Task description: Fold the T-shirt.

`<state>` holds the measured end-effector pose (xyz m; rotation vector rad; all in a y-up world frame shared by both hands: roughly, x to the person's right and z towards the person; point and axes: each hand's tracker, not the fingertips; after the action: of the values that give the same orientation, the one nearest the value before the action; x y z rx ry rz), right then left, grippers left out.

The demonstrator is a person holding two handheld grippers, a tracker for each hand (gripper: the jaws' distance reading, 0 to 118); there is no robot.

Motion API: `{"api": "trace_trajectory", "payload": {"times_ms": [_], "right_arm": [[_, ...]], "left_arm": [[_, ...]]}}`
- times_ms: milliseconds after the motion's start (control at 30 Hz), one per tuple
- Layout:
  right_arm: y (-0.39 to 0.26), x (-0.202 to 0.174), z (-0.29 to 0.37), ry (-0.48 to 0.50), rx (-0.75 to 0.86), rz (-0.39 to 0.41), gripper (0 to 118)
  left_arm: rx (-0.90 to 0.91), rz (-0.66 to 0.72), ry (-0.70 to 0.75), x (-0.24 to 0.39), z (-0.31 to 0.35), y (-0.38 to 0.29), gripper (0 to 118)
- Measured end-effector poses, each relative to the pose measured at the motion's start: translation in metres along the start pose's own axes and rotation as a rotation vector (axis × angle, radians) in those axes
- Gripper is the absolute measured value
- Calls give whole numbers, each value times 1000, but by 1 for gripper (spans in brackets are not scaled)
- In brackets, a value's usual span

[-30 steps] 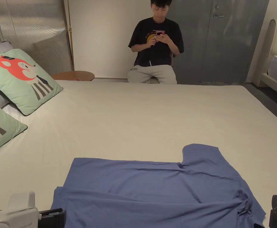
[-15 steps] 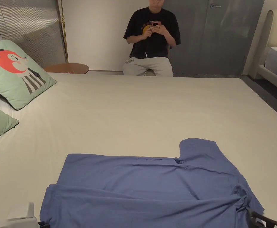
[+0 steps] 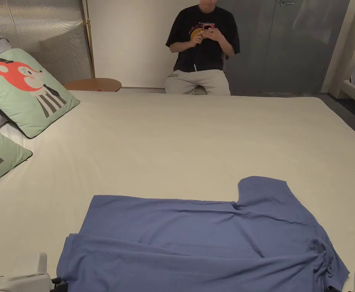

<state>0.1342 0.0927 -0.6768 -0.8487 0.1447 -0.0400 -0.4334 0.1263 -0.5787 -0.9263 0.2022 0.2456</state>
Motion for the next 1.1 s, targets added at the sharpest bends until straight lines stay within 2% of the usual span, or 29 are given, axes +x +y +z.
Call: {"api": "trace_trajectory", "payload": {"times_ms": [100,233,400,533,633,767,867,933,1100], "right_arm": [[5,-4,23,-16,20,36,16],[7,5,49,25,56,-11,15],[-5,3,95,20,62,-12,15],[-25,12,112,18,33,-44,15],[-43,21,112,15,3,-65,15],[-56,19,117,-23,-32,-49,15],[-62,17,102,-75,-64,25,15],[-67,17,92,-104,-90,45,15],[-77,26,81,-117,-106,15,15]], "left_arm": [[10,2,-3,0,9,3,5],[26,9,-11,3,30,2,5],[36,8,-26,-2,57,-12,5],[14,7,-22,-2,69,-35,5],[-9,2,-11,-6,72,-56,5],[-51,4,3,-12,67,-77,5],[-75,21,11,-12,57,-84,5],[-93,36,16,-16,49,-88,5],[-110,67,17,-21,46,-95,4]]}}
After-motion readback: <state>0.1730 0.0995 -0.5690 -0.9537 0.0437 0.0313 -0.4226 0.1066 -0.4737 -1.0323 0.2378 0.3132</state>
